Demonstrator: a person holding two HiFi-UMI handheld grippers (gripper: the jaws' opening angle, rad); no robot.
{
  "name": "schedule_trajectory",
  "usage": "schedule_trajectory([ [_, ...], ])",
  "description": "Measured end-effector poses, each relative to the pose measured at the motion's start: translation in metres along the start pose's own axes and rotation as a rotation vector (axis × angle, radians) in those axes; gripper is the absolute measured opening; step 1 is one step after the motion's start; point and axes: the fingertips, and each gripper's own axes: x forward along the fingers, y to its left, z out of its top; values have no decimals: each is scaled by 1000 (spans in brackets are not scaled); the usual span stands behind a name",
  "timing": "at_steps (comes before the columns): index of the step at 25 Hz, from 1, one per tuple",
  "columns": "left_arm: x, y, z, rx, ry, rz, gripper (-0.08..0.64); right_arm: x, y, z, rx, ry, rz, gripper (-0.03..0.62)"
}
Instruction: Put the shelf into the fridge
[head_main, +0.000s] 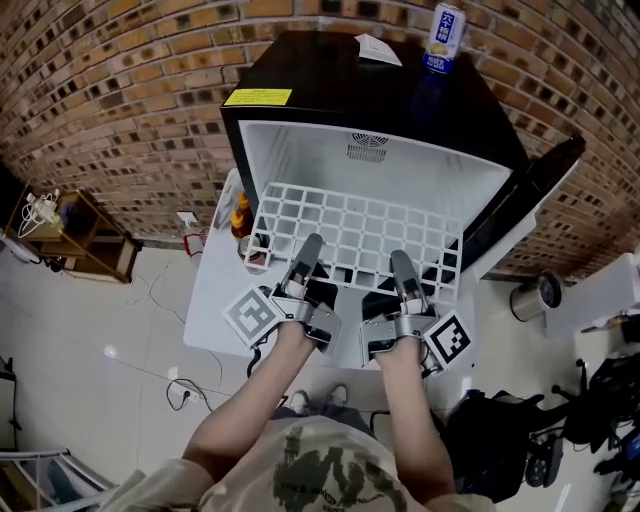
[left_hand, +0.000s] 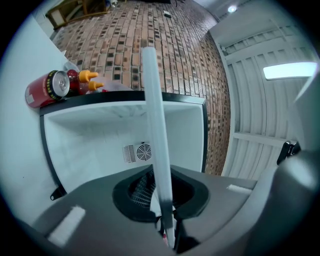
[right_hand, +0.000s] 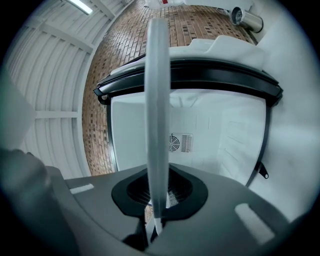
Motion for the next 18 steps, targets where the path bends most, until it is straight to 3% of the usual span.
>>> schedule_trajectory([
  [10, 5, -3, 1, -4, -7, 10, 11, 9, 2, 4, 3, -1, -20, 26],
  [18, 17, -3, 4, 77, 10, 20, 25, 21, 4, 12, -22, -7, -31, 28],
])
